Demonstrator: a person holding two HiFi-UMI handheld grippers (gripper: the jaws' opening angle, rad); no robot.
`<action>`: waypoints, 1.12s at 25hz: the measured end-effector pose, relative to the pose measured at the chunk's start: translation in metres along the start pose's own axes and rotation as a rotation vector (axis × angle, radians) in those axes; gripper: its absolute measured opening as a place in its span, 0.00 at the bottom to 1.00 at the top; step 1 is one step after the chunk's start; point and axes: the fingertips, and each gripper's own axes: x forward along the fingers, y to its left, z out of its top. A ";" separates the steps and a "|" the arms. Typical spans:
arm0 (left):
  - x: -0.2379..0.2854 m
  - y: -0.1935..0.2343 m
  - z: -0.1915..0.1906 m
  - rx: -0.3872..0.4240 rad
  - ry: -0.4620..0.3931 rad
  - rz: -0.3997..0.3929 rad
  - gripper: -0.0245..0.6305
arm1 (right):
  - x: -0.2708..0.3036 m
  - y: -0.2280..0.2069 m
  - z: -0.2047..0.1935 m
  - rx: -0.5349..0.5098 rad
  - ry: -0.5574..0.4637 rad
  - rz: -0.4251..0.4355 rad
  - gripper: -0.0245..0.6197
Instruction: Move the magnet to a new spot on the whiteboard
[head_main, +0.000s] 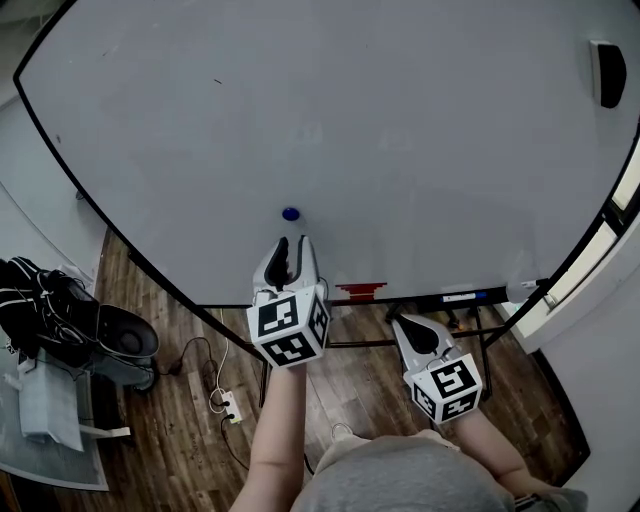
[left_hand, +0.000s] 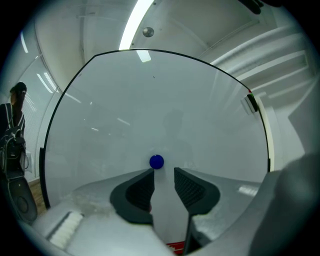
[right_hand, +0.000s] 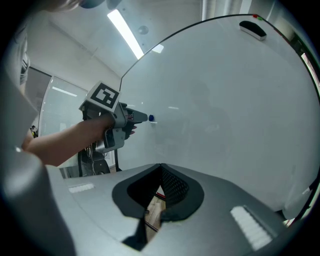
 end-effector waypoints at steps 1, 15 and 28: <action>-0.005 -0.002 -0.002 -0.003 -0.001 -0.005 0.24 | -0.003 0.001 0.000 -0.003 0.000 0.009 0.04; -0.087 -0.030 -0.030 -0.075 -0.005 0.072 0.07 | -0.046 -0.002 -0.005 -0.024 -0.002 0.114 0.04; -0.173 -0.074 -0.067 -0.115 -0.003 0.120 0.04 | -0.086 0.000 -0.007 -0.015 -0.033 0.198 0.04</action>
